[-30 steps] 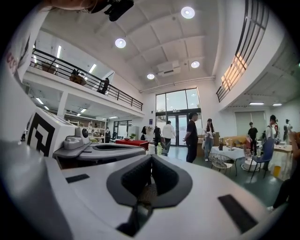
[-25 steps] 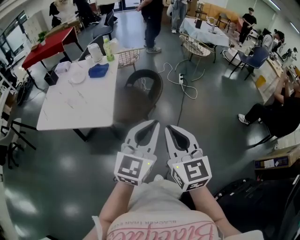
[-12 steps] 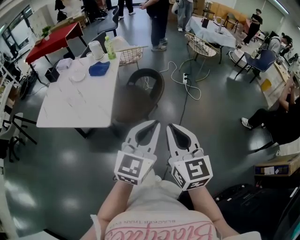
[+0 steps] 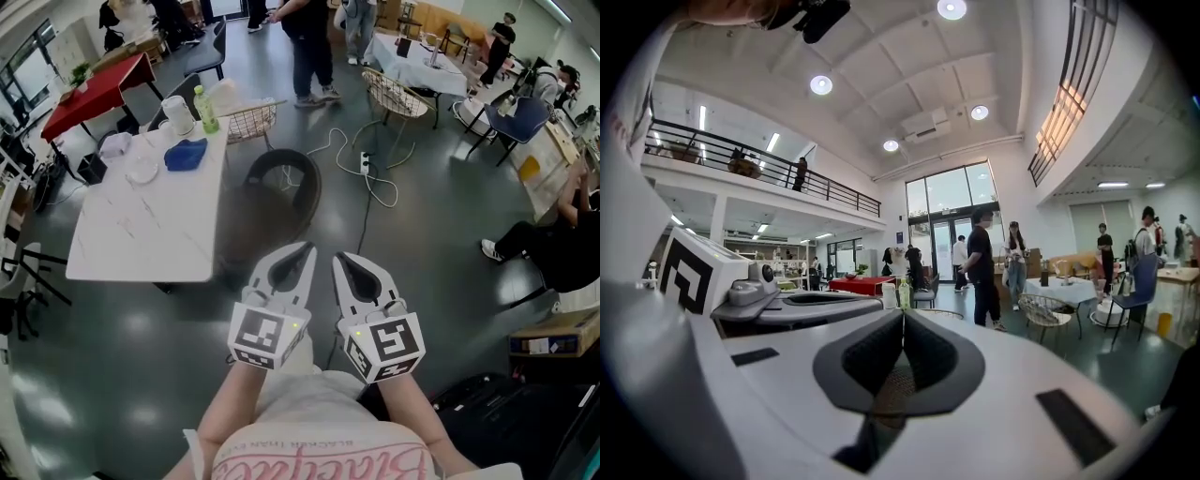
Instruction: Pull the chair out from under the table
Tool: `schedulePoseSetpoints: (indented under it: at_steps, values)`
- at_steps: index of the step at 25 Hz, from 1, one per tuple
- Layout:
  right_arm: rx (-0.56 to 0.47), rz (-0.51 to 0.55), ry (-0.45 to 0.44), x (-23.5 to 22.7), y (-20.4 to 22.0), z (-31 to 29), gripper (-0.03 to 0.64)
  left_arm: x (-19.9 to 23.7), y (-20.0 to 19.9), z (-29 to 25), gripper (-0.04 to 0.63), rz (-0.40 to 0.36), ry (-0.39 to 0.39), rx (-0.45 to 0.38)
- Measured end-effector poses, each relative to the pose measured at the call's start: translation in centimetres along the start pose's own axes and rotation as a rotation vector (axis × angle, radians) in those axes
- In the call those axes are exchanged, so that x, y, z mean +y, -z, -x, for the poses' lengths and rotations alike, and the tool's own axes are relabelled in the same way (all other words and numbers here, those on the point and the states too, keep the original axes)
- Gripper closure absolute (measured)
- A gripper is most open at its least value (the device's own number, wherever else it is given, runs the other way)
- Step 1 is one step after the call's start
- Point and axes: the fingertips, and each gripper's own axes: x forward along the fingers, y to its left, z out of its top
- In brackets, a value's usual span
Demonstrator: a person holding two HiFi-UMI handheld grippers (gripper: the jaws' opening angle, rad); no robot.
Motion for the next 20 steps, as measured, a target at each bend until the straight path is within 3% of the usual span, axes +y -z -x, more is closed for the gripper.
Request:
schedulePoseSetpoints:
  at_steps: [20]
  values:
    - [0.057, 0.050, 0.010, -6.6, -2.1, -19.0, 0.612, 15.1, 0.2, -13.2, 0.591, 0.050, 0.019, 0.011]
